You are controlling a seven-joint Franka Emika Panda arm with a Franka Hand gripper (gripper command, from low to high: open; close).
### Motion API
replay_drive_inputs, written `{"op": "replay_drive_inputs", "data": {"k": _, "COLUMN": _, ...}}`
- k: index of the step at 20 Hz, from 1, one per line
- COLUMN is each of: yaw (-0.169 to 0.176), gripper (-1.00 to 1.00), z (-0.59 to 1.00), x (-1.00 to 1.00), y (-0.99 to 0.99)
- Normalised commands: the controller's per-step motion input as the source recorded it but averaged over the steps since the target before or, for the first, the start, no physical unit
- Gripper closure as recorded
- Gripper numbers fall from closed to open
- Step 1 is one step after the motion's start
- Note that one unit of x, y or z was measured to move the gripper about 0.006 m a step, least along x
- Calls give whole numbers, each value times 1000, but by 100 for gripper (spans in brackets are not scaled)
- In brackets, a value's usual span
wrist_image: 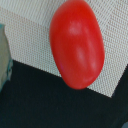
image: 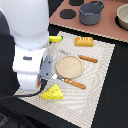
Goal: Interact with the objects in diverse but meaningful ways.
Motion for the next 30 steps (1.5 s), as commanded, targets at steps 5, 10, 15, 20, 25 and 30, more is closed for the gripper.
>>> {"op": "replay_drive_inputs", "data": {"k": 5, "yaw": 6, "gripper": -100, "z": -204, "x": -401, "y": -202}}
{"op": "replay_drive_inputs", "data": {"k": 10, "yaw": 3, "gripper": -100, "z": -70, "x": -143, "y": -41}}
{"op": "replay_drive_inputs", "data": {"k": 15, "yaw": 24, "gripper": -100, "z": -178, "x": -128, "y": 1}}
{"op": "replay_drive_inputs", "data": {"k": 20, "yaw": 28, "gripper": -100, "z": -346, "x": -242, "y": 0}}
{"op": "replay_drive_inputs", "data": {"k": 25, "yaw": 27, "gripper": -100, "z": -389, "x": -271, "y": -23}}
{"op": "replay_drive_inputs", "data": {"k": 30, "yaw": 21, "gripper": 100, "z": -164, "x": -234, "y": -62}}
